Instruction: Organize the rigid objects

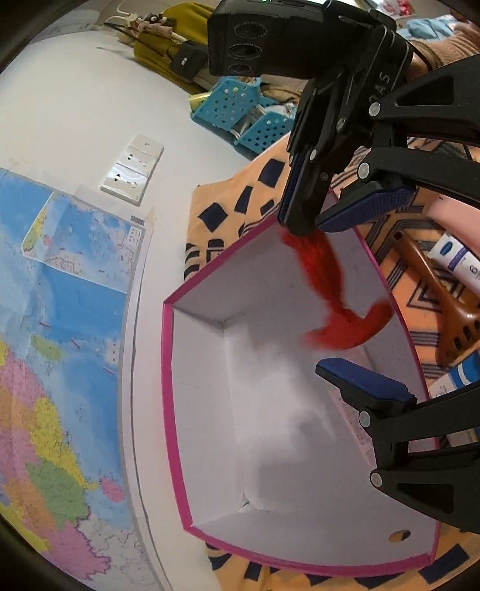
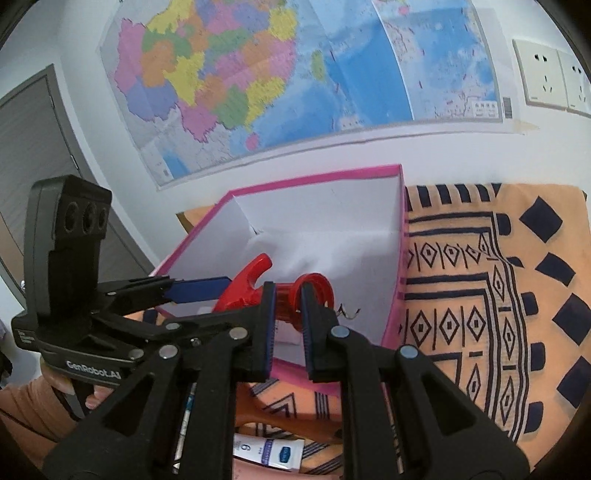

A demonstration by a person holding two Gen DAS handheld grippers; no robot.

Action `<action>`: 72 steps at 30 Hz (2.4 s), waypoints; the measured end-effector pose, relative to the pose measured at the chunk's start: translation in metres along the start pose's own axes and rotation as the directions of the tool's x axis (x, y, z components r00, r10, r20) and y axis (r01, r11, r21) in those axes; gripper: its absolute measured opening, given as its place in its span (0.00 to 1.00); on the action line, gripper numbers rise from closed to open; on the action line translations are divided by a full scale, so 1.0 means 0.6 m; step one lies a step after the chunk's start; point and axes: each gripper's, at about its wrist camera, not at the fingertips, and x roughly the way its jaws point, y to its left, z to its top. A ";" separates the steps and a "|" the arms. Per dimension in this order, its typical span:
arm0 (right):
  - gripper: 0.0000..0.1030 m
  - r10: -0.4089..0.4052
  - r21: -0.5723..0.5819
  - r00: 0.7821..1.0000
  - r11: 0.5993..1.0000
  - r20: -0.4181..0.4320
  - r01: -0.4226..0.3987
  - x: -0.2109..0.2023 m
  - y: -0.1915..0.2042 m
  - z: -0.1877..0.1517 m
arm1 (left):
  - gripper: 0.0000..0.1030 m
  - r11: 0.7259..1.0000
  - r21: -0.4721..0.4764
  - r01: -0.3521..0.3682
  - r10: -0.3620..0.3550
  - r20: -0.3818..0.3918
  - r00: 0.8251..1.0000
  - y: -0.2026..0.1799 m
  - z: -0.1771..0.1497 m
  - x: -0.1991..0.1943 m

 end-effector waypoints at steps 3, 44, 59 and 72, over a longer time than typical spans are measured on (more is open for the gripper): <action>0.20 -0.062 -0.004 0.998 0.998 -0.012 0.062 -0.002 -0.003 -0.007 | 0.69 1.000 0.016 -0.026 0.026 0.034 0.999 -0.001 -0.009 -0.020; 0.37 -0.062 0.144 0.983 0.986 -0.171 0.088 0.025 -0.052 -0.188 | 0.71 0.997 0.017 -0.077 0.079 -0.165 0.983 0.013 -0.168 -0.014; 0.23 -0.066 0.165 0.985 0.982 -0.160 0.093 0.020 -0.064 -0.185 | 0.71 0.999 0.024 0.042 -0.036 -0.203 0.978 -0.001 -0.175 -0.003; 0.17 -0.072 0.151 0.987 0.984 -0.145 0.094 0.011 -0.057 -0.177 | 0.71 0.999 0.034 -0.028 0.035 -0.248 0.968 0.004 -0.173 0.016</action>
